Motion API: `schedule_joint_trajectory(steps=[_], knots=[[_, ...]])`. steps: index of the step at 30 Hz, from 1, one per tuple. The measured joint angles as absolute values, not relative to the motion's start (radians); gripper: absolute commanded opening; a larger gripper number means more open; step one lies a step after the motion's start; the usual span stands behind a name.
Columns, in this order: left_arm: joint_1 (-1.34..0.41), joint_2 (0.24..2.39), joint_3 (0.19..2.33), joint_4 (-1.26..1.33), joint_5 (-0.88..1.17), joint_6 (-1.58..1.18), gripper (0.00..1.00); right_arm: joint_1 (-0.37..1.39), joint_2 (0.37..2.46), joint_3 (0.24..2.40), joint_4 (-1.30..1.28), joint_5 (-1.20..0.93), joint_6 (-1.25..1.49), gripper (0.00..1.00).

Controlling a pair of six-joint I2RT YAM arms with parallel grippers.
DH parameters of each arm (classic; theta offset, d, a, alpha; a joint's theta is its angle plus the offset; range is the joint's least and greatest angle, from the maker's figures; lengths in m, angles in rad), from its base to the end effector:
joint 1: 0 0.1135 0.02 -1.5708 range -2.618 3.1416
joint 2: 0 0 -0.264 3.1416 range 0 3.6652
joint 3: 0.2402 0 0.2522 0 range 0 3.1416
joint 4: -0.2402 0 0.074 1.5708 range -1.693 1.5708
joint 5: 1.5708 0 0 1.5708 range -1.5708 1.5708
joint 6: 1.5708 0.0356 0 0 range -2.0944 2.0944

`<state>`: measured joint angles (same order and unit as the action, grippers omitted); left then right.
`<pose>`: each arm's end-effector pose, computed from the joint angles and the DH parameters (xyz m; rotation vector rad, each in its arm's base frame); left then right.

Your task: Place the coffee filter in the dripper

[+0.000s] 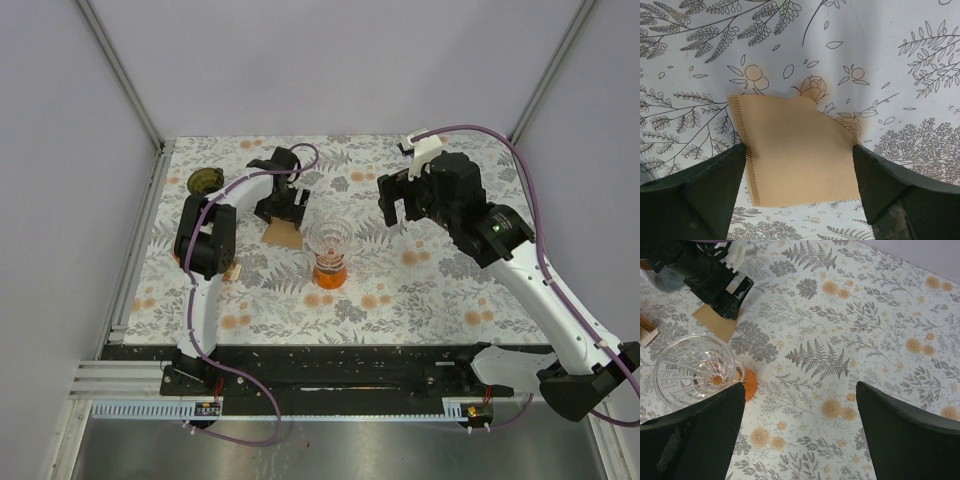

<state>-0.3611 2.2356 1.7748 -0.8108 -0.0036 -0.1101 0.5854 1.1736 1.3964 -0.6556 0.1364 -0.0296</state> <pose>0.4316 -0.1628 0.1614 0.3558 2.8260 -0.0952 0.2050 0.1301 0.4238 -0.5232 1.9367 0.2200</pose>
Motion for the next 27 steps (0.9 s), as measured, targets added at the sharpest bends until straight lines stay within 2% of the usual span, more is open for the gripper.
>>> schedule_joint_trajectory(steps=[4,7,9,12,17,22,27], knots=[[-0.359,2.235,1.772,-0.810,0.002,-0.087,0.66,0.585,1.168,1.396,-0.656,0.137,-0.031,1.00],[-0.366,2.235,1.772,-0.810,0.008,-0.070,0.46,0.585,1.162,1.393,-0.655,0.137,-0.031,0.99],[-0.373,2.235,1.772,-0.810,0.016,-0.056,0.26,0.585,1.158,1.391,-0.655,0.137,-0.032,0.99],[-0.377,2.234,1.770,-0.810,0.033,-0.042,0.07,0.585,1.153,1.386,-0.655,0.137,-0.032,0.99],[-0.377,2.212,1.745,-0.803,0.084,-0.031,0.00,0.585,1.153,1.386,-0.655,0.133,-0.032,0.99],[-0.377,2.146,1.720,-0.868,0.179,0.015,0.00,0.584,1.149,1.386,-0.656,0.088,-0.033,0.99],[-0.364,1.898,1.748,-0.940,0.315,0.087,0.02,0.582,1.130,1.386,-0.656,-0.014,-0.043,0.98]])
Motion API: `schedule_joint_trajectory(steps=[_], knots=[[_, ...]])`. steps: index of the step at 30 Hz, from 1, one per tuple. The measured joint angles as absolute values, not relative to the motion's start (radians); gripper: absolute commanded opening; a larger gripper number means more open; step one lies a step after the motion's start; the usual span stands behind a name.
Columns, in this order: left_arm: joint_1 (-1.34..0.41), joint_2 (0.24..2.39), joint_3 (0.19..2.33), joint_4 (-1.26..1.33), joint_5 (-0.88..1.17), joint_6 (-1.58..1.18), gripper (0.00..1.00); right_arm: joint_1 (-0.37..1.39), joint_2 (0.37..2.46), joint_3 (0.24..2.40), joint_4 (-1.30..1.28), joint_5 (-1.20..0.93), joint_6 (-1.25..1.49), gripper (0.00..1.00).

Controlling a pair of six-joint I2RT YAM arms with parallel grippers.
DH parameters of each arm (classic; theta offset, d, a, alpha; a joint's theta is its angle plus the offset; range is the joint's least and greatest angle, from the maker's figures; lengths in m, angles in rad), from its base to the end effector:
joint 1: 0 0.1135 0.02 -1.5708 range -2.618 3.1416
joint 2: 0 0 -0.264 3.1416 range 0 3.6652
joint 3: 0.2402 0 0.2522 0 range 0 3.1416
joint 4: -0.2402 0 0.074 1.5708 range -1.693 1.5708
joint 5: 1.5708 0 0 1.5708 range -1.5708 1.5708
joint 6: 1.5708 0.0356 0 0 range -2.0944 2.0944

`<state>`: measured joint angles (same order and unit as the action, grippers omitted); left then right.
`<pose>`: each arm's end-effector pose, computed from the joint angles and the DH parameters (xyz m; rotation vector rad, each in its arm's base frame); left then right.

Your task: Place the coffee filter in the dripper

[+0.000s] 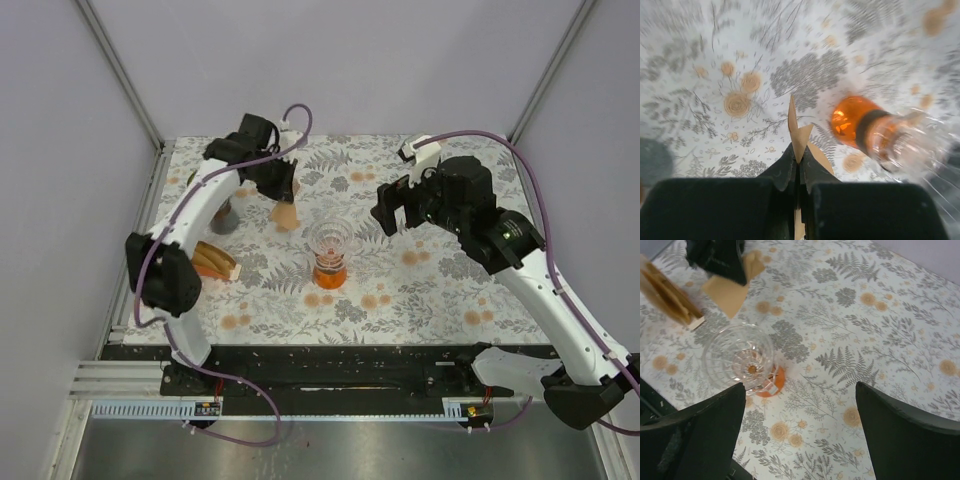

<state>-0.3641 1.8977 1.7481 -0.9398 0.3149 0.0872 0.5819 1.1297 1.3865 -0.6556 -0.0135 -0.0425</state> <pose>0.3753 -0.1548 0.2907 0.6972 2.5731 -0.5091 0.1919 0.1268 0.4299 -0.6190 1.8888 0.3645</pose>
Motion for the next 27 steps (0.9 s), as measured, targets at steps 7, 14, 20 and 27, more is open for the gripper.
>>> schedule_joint_trajectory(steps=[7,14,20,27], knots=[[-0.351,1.562,1.888,-1.024,0.532,0.213,0.04,0.581,1.125,1.433,-0.648,-0.244,-0.081,0.84],[-0.393,1.380,1.905,-1.147,0.690,0.300,0.05,0.582,1.129,1.456,-0.528,-0.568,-0.070,0.67],[-0.500,1.307,1.872,-1.211,0.762,0.324,0.05,0.633,1.194,1.474,-0.371,-0.708,-0.006,0.66],[-0.543,1.268,1.862,-1.241,0.801,0.324,0.04,0.744,1.283,1.519,-0.362,-0.757,-0.019,0.59]])
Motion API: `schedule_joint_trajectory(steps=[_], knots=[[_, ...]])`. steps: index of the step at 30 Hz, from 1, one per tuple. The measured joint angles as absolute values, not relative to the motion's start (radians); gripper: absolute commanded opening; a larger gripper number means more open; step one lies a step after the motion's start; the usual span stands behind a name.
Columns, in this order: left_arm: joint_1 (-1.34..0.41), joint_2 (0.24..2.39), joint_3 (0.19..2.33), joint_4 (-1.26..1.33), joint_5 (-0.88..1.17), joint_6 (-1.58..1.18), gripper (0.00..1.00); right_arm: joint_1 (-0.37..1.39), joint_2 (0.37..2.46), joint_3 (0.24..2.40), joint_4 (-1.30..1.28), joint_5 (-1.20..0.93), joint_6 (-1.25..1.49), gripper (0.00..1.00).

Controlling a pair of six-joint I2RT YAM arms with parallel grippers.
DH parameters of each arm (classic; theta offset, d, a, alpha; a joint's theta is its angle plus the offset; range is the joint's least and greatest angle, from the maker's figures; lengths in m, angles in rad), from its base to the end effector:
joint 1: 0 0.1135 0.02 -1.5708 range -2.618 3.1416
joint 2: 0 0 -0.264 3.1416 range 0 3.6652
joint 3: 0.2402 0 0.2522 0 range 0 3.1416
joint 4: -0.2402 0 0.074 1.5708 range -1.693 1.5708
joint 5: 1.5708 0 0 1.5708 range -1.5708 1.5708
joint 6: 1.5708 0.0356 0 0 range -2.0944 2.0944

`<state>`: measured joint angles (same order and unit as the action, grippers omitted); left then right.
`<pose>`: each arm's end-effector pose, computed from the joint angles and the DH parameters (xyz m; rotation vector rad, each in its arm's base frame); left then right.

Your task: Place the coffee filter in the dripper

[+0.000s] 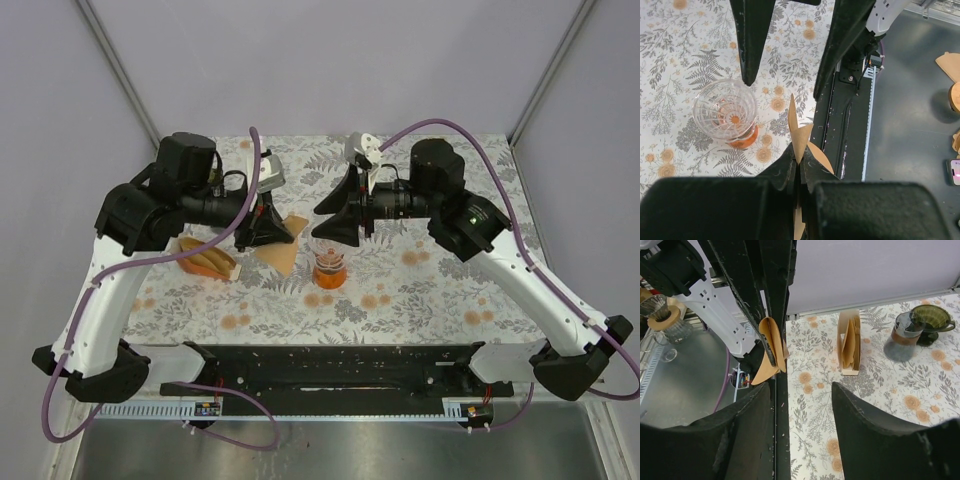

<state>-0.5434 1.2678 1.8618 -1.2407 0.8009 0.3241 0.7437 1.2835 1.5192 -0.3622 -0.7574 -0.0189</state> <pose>0.1490 -0.1199 0.4928 1.2935 1.7318 -1.0053 0.1810 0.1997 0.4696 -1.1885 1.3594 1.1662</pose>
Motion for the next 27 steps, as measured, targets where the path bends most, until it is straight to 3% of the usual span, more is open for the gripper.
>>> schedule_joint_trajectory(steps=[4,10,27], knots=[[-0.561,1.257,1.862,-1.241,0.802,0.325,0.04,0.746,1.291,1.528,-0.360,-0.781,-0.017,0.45],[-0.576,1.258,1.861,-1.241,0.801,0.325,0.04,0.749,1.321,1.541,-0.354,-0.801,-0.002,0.38],[-0.590,1.258,1.860,-1.241,0.783,0.327,0.02,0.772,1.365,1.562,-0.354,-0.910,0.004,0.41]])
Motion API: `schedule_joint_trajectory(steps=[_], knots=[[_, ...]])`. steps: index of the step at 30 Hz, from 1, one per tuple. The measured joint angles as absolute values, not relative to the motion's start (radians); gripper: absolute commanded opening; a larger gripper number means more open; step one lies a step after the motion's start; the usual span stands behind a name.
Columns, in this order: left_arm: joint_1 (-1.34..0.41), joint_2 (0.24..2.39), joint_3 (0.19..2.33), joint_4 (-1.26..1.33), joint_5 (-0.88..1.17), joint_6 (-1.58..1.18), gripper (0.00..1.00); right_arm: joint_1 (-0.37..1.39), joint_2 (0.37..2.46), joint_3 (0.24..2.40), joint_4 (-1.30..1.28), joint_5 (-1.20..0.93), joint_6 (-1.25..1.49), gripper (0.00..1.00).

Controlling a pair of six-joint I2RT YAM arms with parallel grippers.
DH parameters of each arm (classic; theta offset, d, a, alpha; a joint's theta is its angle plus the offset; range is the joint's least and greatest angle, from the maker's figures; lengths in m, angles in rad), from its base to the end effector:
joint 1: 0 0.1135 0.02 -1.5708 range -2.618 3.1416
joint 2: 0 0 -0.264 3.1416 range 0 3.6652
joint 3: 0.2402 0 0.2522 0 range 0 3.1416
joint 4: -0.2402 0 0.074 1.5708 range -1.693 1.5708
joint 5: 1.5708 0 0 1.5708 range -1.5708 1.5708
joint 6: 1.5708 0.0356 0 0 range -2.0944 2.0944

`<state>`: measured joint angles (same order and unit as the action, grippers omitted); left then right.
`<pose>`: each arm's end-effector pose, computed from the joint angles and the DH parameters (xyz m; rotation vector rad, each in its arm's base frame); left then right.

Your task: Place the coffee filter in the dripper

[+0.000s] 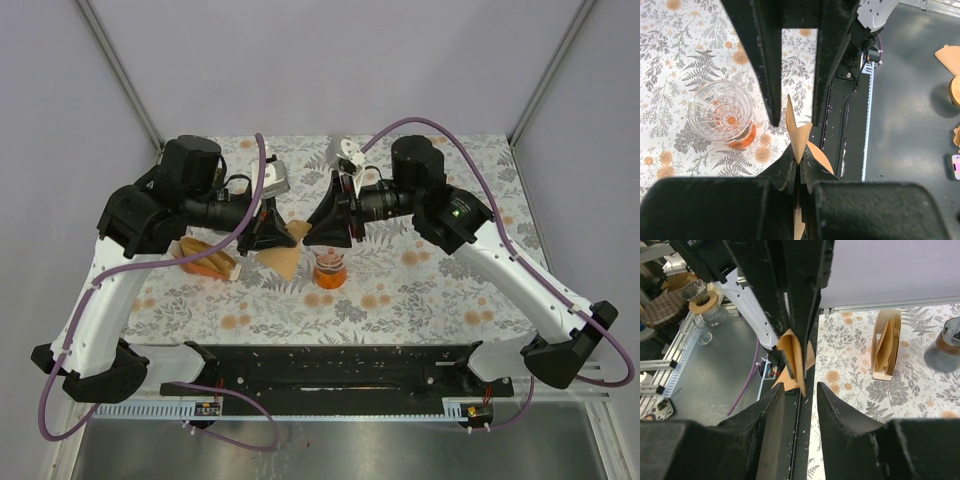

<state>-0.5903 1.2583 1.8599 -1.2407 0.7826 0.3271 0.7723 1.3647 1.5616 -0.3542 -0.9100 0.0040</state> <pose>0.1410 -0.1247 0.4936 1.3343 1.7078 -1.0080 0.1875 0.2219 0.4637 -1.3088 1.3234 1.3327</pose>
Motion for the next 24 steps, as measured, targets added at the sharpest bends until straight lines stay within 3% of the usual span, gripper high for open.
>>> schedule_joint_trajectory(steps=[11,19,20,23,24], knots=[[-0.599,1.258,1.848,-1.242,0.775,0.337,0.02,0.773,1.330,1.565,-0.389,-0.956,-0.030,0.31],[-0.611,1.258,1.843,-1.242,0.775,0.340,0.03,0.779,1.361,1.571,-0.386,-0.955,-0.024,0.00],[-0.611,1.258,1.841,-1.242,0.774,0.341,0.09,0.779,1.362,1.571,-0.388,-0.953,-0.023,0.00],[-0.612,1.258,1.838,-1.240,0.770,0.344,0.54,0.780,1.359,1.571,-0.398,-0.923,-0.033,0.00],[-0.612,1.256,1.836,-1.238,0.763,0.345,0.65,0.781,1.354,1.570,-0.402,-0.909,-0.036,0.00]])
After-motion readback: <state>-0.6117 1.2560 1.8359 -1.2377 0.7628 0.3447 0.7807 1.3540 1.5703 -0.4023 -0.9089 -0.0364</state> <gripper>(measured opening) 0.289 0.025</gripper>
